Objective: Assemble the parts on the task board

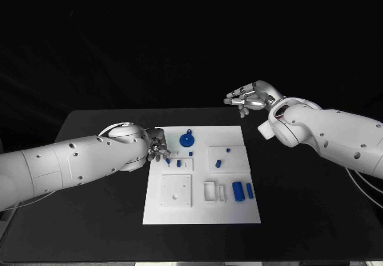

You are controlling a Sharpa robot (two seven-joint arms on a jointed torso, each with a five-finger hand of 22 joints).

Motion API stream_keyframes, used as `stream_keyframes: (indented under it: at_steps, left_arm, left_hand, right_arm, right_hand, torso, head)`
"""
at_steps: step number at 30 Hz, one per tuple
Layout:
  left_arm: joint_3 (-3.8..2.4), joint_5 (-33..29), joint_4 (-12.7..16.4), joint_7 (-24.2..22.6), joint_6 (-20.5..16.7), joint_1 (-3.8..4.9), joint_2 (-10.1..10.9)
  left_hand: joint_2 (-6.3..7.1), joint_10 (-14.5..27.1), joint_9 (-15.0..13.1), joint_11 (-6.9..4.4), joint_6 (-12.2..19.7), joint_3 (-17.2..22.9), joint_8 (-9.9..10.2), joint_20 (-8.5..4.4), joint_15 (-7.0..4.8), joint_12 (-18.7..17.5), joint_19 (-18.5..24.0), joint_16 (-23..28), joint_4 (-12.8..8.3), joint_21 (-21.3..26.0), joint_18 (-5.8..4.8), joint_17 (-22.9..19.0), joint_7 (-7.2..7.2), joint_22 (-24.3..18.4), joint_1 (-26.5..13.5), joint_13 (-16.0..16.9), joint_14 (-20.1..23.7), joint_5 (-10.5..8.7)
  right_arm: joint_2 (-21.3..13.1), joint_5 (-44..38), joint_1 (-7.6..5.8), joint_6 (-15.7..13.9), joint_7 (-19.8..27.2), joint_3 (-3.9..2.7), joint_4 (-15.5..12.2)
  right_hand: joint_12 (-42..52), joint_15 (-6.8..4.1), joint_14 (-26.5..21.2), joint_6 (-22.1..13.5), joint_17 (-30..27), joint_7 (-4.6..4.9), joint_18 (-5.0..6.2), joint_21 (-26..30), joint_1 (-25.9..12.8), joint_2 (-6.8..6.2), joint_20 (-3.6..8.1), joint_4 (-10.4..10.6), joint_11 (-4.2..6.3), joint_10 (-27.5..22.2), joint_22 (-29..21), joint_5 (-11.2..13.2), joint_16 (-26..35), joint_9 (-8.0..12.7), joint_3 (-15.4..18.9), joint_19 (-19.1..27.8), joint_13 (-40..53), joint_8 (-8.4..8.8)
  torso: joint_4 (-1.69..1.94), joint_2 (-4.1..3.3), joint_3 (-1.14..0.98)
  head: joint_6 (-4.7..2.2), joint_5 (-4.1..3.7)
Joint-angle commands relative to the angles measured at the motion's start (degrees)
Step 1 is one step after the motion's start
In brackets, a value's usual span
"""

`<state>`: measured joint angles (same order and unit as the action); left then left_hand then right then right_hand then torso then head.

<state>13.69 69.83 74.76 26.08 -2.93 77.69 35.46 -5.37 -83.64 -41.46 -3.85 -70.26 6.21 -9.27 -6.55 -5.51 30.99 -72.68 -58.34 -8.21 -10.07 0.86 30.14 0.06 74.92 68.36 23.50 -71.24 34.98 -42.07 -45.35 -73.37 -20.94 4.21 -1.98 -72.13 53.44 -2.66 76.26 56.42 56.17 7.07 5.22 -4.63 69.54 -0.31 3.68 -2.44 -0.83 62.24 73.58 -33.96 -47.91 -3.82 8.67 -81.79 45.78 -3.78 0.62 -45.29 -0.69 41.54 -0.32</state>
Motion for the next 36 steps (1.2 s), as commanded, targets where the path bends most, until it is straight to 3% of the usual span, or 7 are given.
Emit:
stream_keyframes:
  at_steps: [1, 8, 14, 20, 29, 30, 36]
  left_arm:
    - [-0.01, 1.45, -0.3, -1.38, -0.33, -0.07, 0.07]
    - [-0.02, -0.95, -0.78, -1.24, -2.35, -0.12, 0.67]
    - [-0.24, -2.73, -0.16, -0.65, -4.32, -0.1, 2.12]
    - [-0.95, -4.79, 0.35, 0.45, -4.63, -0.01, 3.45]
    - [-1.29, -11.78, -0.08, 3.86, 3.82, 0.04, 3.7]
    - [-1.29, -12.81, -0.2, 4.28, 5.05, 0.05, 3.66]
    - [-1.16, -16.42, -1.15, 5.71, 9.69, 0.07, 3.19]
  left_hand:
    - [-0.15, -0.39, 0.05, -0.2, -0.58, -0.11, 0.22, -0.03, 0.05, -0.36, -0.34, 0.22, 0.5, -0.19, -0.48, 0.06, -0.68, 1.06, 0.66, 0.06, -0.41, -0.25]
    - [-0.17, -0.08, 0.73, -0.09, 0.16, -0.91, 1.41, 0.08, 0.16, -0.9, -0.43, 1.01, 3.98, 0.78, -0.67, -0.13, -0.61, 0.72, -0.69, -0.2, -0.27, -1.25]
    - [1.2, -0.43, 2.03, -0.23, -1.77, -6.09, 3.09, 0.13, 0.14, -0.82, -1.15, 1.29, 12.87, 1.83, -0.85, -0.2, -1.06, 0.17, -4.35, -0.15, -0.63, -13.51]
    - [1.89, -0.77, 0.97, -0.22, -2.98, -11.25, 3.61, 0.13, 0.11, -0.84, -2.03, 1.47, 21.78, 3.21, -0.86, 0.01, -1.05, 0.29, -2.54, -0.02, -0.96, -18.31]
    - [1.88, -0.29, 5.21, 0.39, -3.04, -12.84, 5.38, 0.53, 0.55, -1.06, -1.73, 1.52, 24.09, 4.37, -0.86, 0.22, -0.36, 0.78, -6.36, 0.0, -0.14, -26.41]
    - [1.97, -0.1, 7.52, 0.64, -2.64, -12.79, 5.41, 0.68, 0.65, -1.04, -1.59, 1.51, 24.0, 4.61, -0.84, 0.24, -0.14, 0.81, -7.73, 0.04, 0.09, -28.33]
    - [1.44, 0.41, 18.51, 0.99, -2.55, -12.03, 5.65, 0.86, 0.9, -0.74, -1.66, 1.4, 23.36, 5.29, -0.7, 0.19, 0.44, 1.0, -8.99, 0.19, 0.53, -28.65]
  right_arm:
    - [-0.01, -0.02, 0.05, 0.78, 0.5, -0.02, -0.03]
    - [-0.1, -0.02, 0.06, 0.76, 0.49, -0.02, -0.04]
    - [-0.19, -0.02, 0.09, 0.76, 0.48, -0.02, 0.02]
    - [-0.26, -0.02, 0.12, 0.77, 0.46, -0.02, 0.02]
    - [-0.29, -0.02, 0.13, 0.82, 0.4, -0.02, 0.03]
    - [-0.3, -0.02, 0.14, 0.82, 0.39, -0.02, 0.03]
    - [-0.29, -0.02, 0.14, 0.85, 0.36, -0.02, 0.05]
  right_hand:
    - [0.11, 0.06, -0.2, -0.4, -0.08, -0.09, -0.07, 0.35, -0.49, -0.02, -0.06, 0.34, -0.24, -0.14, 0.09, 0.08, -0.22, 0.06, 0.15, -0.04, 0.06, 0.18]
    - [0.11, 0.06, -0.2, -0.4, -0.08, -0.09, -0.07, 0.35, -0.49, -0.02, -0.06, 0.34, -0.24, -0.14, 0.09, 0.08, -0.22, 0.06, 0.15, -0.04, 0.06, 0.18]
    - [0.11, 0.06, -0.2, -0.4, -0.09, -0.09, -0.07, 0.35, -0.41, 0.01, -0.05, 0.42, -0.23, -0.13, 0.06, 0.01, -0.22, 0.05, 0.1, -0.05, 0.07, 0.16]
    - [0.11, 0.06, -0.2, -0.4, -0.09, -0.09, -0.07, 0.35, -0.41, 0.01, -0.05, 0.42, -0.23, -0.13, 0.06, 0.01, -0.22, 0.05, 0.1, -0.05, 0.07, 0.16]
    - [0.11, 0.06, -0.2, -0.4, -0.09, -0.09, -0.07, 0.35, -0.41, 0.01, -0.05, 0.42, -0.23, -0.13, 0.06, 0.01, -0.22, 0.05, 0.1, -0.05, 0.07, 0.16]
    - [0.11, 0.06, -0.2, -0.4, -0.09, -0.09, -0.07, 0.35, -0.41, 0.01, -0.05, 0.42, -0.23, -0.13, 0.06, 0.01, -0.22, 0.05, 0.1, -0.05, 0.07, 0.16]
    - [0.11, 0.06, -0.2, -0.4, -0.09, -0.09, -0.07, 0.35, -0.41, 0.01, -0.05, 0.42, -0.23, -0.13, 0.06, 0.01, -0.22, 0.05, 0.1, -0.05, 0.07, 0.16]
  torso:
    - [0.02, 0.02, -0.03]
    - [0.02, 0.03, -0.01]
    - [-0.03, 0.01, -0.01]
    - [0.12, 0.03, -0.05]
    - [0.02, 0.02, -0.02]
    - [0.02, 0.01, -0.02]
    - [-0.01, 0.02, -0.1]
  head:
    - [0.03, -0.09]
    - [-0.06, -0.13]
    - [-0.1, -0.27]
    - [-0.04, -0.17]
    - [-0.08, 0.23]
    - [-0.1, 0.29]
    - [-0.18, 0.72]
